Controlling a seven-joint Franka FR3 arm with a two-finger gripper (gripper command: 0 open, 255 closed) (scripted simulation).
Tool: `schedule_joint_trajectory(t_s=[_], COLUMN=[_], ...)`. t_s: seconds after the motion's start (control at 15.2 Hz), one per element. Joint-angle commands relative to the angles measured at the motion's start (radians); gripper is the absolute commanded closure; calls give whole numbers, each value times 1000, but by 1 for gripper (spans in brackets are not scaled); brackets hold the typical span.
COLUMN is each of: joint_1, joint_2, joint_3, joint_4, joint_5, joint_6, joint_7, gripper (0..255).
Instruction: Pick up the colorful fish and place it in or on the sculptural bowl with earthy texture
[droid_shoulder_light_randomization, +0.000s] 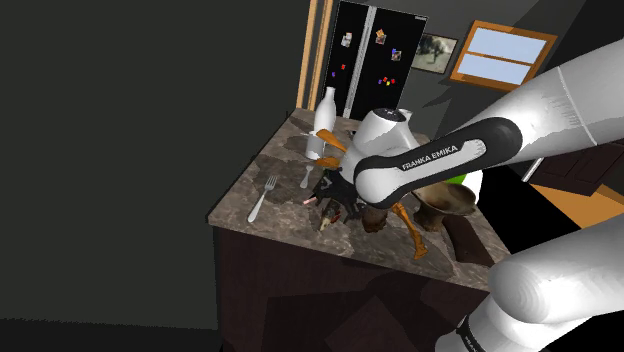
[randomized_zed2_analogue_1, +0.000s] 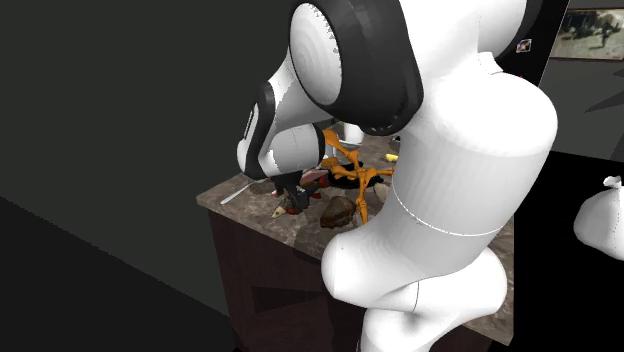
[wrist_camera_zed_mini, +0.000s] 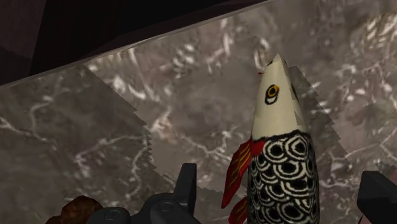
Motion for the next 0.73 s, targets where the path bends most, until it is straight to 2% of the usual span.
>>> schedule_joint_trajectory(t_s=[0.0, 0.13, 0.2, 0.66], joint_1=[0, 0, 0, 0], joint_2=[1, 1, 1, 1], joint_3=[0, 0, 0, 0], joint_4=[0, 0, 0, 0], joint_5=[0, 0, 0, 0], joint_6=[1, 1, 1, 1], joint_7=[0, 0, 0, 0], gripper=[0, 0, 255, 255])
